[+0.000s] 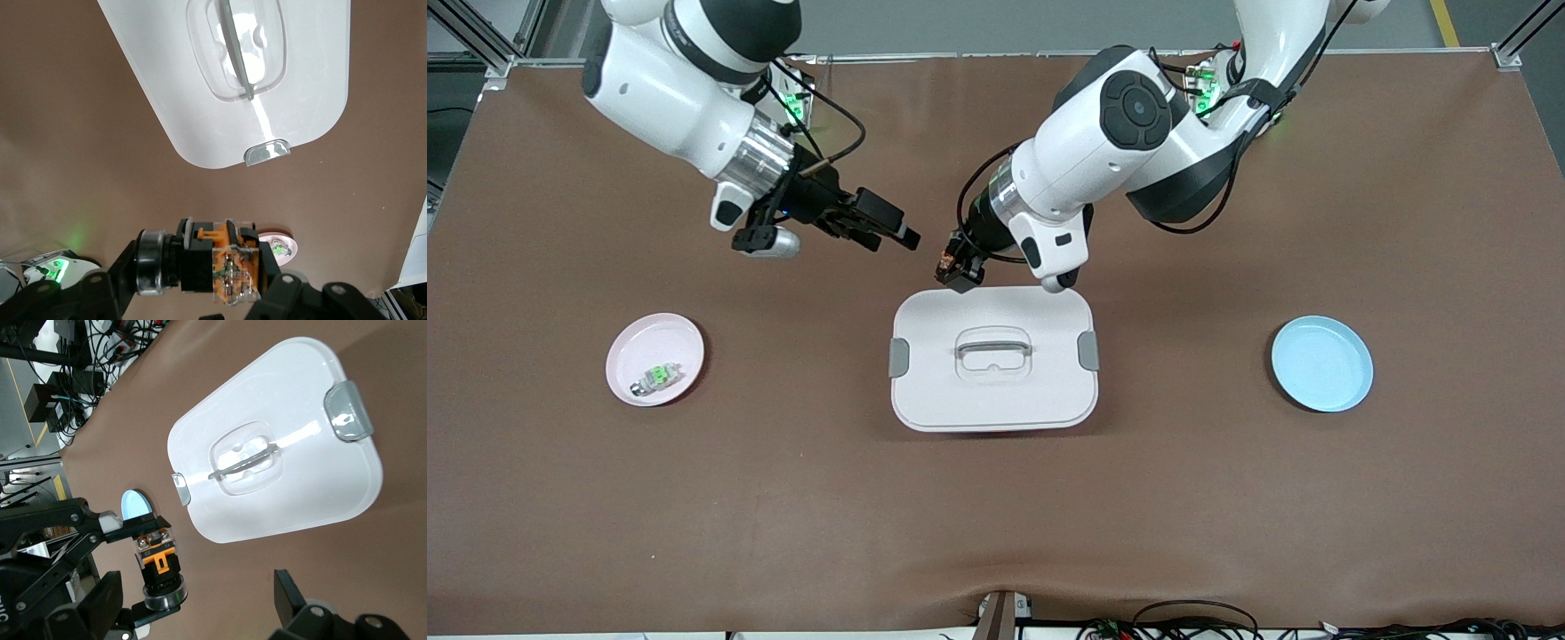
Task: Transfer orange switch to right arm and place
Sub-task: 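Hold the switch up while the right gripper reaches toward it, then close the right gripper on the orange switch beside the left gripper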
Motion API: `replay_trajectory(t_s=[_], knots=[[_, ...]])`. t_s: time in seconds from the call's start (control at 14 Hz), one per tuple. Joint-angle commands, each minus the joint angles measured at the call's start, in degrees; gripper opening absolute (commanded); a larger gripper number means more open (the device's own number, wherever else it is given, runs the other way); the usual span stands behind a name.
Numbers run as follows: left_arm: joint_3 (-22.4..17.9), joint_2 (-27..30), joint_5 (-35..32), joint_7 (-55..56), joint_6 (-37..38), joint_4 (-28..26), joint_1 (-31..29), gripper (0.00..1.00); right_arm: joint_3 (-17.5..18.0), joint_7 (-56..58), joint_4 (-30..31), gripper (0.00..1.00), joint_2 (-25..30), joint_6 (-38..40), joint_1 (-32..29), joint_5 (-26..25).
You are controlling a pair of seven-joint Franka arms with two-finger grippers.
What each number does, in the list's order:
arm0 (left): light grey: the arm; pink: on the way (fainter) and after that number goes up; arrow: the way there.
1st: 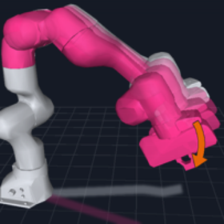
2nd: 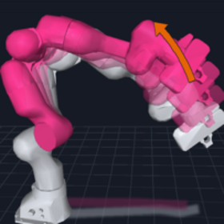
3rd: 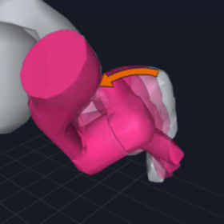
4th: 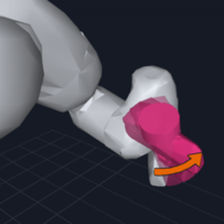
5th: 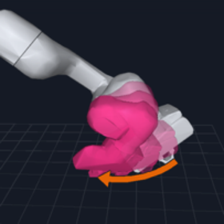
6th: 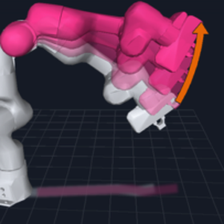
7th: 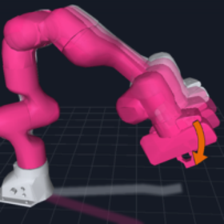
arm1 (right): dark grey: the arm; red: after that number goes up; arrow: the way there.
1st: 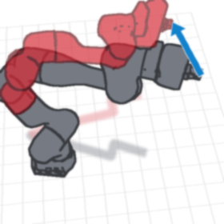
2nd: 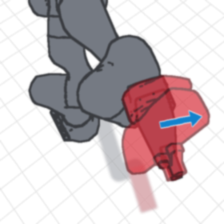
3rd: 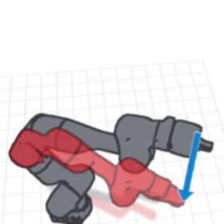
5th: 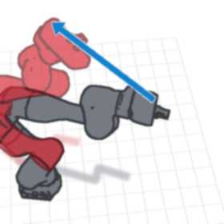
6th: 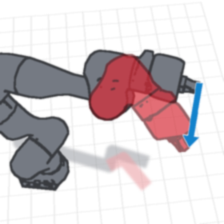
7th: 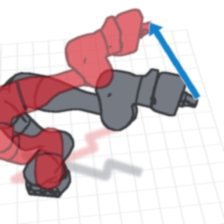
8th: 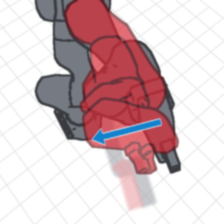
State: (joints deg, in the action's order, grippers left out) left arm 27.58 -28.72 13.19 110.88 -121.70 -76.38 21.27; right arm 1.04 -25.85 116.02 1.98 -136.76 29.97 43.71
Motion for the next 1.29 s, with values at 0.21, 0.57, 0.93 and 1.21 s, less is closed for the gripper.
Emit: replay_trajectory(t_s=[0.21, 0.57, 0.93, 1.21], knots=[[0.28, -0.29, 1.40, 0.66, -0.03, 2.29, 0.62, 0.00, -0.43, 1.23, -4.05, 1.00, -3.64, -0.53, 3.95, 1.29], [0.28, -0.37, 1.84, 0.66, -0.03, 2.99, 0.62, 0.00, -0.43, 1.77, -4.05, 1.00, -4.18, -1.93, 5.18, 1.38], [0.28, -0.37, 1.84, 0.57, -0.03, 2.99, 0.62, 0.00, -0.43, 1.94, -4.66, 0.94, -4.18, -1.85, 5.10, 1.29], [0.19, -0.46, 1.75, 0.31, -0.03, 2.99, 0.53, 0.00, -0.51, 7.29, -5.45, 0.94, -4.18, -1.93, 4.48, 1.38]])
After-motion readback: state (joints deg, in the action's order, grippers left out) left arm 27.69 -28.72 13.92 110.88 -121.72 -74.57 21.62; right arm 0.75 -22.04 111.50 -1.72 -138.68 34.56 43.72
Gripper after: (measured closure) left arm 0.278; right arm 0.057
